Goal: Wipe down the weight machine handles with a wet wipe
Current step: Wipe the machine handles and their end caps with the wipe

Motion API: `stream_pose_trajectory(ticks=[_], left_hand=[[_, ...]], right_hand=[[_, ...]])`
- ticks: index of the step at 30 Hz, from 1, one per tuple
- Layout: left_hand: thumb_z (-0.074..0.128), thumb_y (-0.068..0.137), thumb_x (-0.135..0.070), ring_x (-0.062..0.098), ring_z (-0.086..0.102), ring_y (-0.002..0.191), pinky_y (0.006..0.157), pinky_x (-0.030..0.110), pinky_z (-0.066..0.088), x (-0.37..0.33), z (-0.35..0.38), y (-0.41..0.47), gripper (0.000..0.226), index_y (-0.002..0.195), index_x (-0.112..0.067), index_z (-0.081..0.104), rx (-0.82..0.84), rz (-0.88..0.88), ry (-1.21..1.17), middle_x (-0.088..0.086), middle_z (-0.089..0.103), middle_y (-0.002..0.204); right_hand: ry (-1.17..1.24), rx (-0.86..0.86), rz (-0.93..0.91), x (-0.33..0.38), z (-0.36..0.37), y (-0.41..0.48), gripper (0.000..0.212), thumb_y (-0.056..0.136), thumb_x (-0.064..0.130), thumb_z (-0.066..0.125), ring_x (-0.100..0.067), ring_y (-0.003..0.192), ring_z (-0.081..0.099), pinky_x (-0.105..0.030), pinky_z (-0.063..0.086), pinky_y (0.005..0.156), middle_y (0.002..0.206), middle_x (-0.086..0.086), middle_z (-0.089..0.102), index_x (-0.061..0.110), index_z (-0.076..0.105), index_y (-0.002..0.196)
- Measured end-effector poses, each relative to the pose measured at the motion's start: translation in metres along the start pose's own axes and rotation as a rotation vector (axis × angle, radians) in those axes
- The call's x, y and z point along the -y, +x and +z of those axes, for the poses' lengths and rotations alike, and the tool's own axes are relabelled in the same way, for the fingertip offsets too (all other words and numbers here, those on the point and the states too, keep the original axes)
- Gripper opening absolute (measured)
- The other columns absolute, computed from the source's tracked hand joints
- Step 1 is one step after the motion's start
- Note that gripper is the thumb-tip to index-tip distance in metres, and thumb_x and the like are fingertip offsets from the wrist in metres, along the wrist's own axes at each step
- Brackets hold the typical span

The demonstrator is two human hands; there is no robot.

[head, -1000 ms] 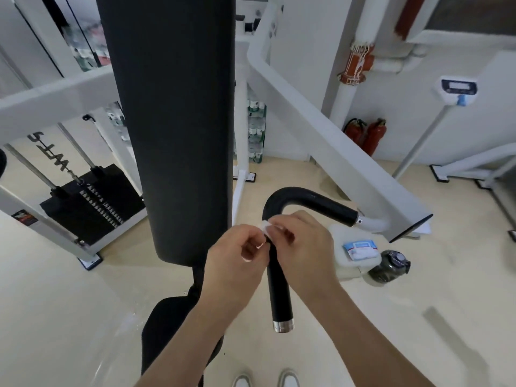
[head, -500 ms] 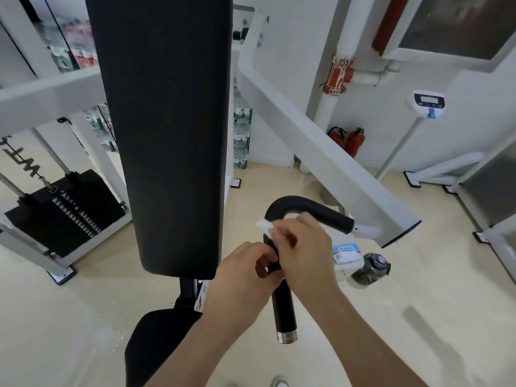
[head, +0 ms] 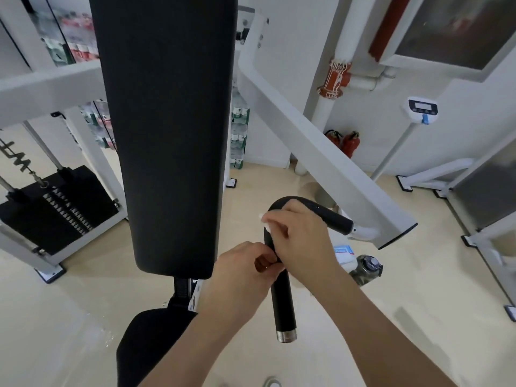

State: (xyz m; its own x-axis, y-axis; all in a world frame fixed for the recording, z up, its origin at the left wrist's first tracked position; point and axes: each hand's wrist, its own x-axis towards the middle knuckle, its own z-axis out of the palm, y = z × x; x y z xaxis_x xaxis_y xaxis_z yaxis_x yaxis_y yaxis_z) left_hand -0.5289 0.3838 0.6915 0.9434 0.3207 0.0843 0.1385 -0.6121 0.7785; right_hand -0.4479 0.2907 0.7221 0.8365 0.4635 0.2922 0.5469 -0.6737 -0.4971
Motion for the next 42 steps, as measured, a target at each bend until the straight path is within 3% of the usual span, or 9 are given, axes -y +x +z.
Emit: stream_pose_trajectory(ticks=[3,9,15,19,24,29,34,39,42], left_hand=[[0.076,0.075,-0.032,0.002,0.059,0.072,0.071,0.022,0.052,0.000,0.001,0.000,0.010,0.080,-0.028,0.068,-0.015,-0.026,-0.033,-0.015,0.063,0.077],[0.077,0.074,-0.022,0.002,0.060,0.068,0.067,0.021,0.051,0.003,0.002,0.003,0.009,0.073,-0.026,0.069,-0.055,0.002,-0.070,-0.015,0.063,0.072],[0.075,0.077,-0.025,0.002,0.059,0.070,0.070,0.021,0.052,-0.004,-0.001,0.007,0.015,0.089,-0.033,0.072,-0.081,0.021,-0.091,-0.015,0.062,0.076],[0.073,0.076,-0.012,0.010,0.058,0.064,0.062,0.030,0.050,0.000,-0.002,0.015,0.016,0.071,-0.027,0.070,-0.126,0.071,-0.081,-0.009,0.063,0.066],[0.077,0.077,-0.018,0.000,0.062,0.073,0.070,0.015,0.050,0.003,-0.004,0.016,0.014,0.084,-0.030,0.076,-0.125,0.122,-0.061,-0.017,0.069,0.077],[0.073,0.080,-0.014,0.006,0.060,0.071,0.065,0.021,0.049,0.003,-0.006,0.021,0.010,0.081,-0.024,0.073,-0.147,0.165,-0.003,-0.015,0.066,0.071],[0.070,0.082,-0.014,-0.001,0.059,0.080,0.068,0.009,0.047,-0.002,-0.004,0.024,0.016,0.093,-0.026,0.068,-0.124,0.111,-0.058,-0.018,0.061,0.075],[0.051,0.093,-0.014,-0.002,0.057,0.086,0.070,0.004,0.043,-0.011,-0.014,0.038,0.026,0.112,-0.029,0.060,-0.176,0.138,-0.144,-0.019,0.059,0.091],[0.052,0.093,-0.012,-0.001,0.057,0.092,0.076,0.006,0.044,-0.014,-0.011,0.047,0.027,0.113,-0.024,0.066,-0.138,0.210,-0.141,-0.016,0.057,0.101]], right_hand=[[-0.032,-0.040,0.033,0.001,-0.004,0.014,0.018,0.089,0.013,0.057,-0.020,0.072,0.058,-0.035,0.049,0.072,0.089,-0.001,0.057,0.014,0.074,0.095],[-0.164,0.213,-0.065,0.008,-0.009,0.006,0.023,0.094,0.021,0.050,-0.018,0.077,0.054,-0.028,0.041,0.068,0.090,0.002,0.048,0.014,0.070,0.084],[-0.117,-0.105,0.110,-0.013,-0.002,0.026,0.027,0.093,0.020,0.053,-0.019,0.061,0.042,-0.030,0.027,0.058,0.069,0.002,0.040,0.016,0.056,0.067],[-0.007,-0.042,0.015,-0.001,0.011,0.003,0.022,0.087,0.022,0.056,-0.020,0.061,0.054,-0.029,0.042,0.057,0.071,-0.001,0.056,0.011,0.071,0.074],[-0.044,-0.265,0.100,-0.019,0.008,0.020,0.021,0.089,0.020,0.060,-0.021,0.053,0.048,-0.028,0.034,0.052,0.062,0.003,0.048,0.014,0.066,0.069],[0.065,-0.196,-0.005,-0.011,0.020,-0.008,0.019,0.089,0.025,0.057,-0.010,0.059,0.053,-0.022,0.038,0.058,0.069,0.004,0.060,0.018,0.073,0.081],[-0.024,-0.307,0.183,-0.025,0.015,0.033,0.023,0.090,0.020,0.059,-0.017,0.057,0.045,-0.029,0.032,0.057,0.065,-0.002,0.057,0.015,0.063,0.068],[0.222,-0.173,0.146,-0.001,0.019,-0.009,0.016,0.088,0.022,0.060,-0.011,0.063,0.054,-0.024,0.040,0.060,0.066,0.004,0.064,0.018,0.071,0.077],[0.475,-0.104,0.330,-0.003,0.016,0.002,0.028,0.092,0.022,0.055,-0.011,0.053,0.048,-0.025,0.038,0.052,0.055,0.002,0.056,0.014,0.065,0.067]])
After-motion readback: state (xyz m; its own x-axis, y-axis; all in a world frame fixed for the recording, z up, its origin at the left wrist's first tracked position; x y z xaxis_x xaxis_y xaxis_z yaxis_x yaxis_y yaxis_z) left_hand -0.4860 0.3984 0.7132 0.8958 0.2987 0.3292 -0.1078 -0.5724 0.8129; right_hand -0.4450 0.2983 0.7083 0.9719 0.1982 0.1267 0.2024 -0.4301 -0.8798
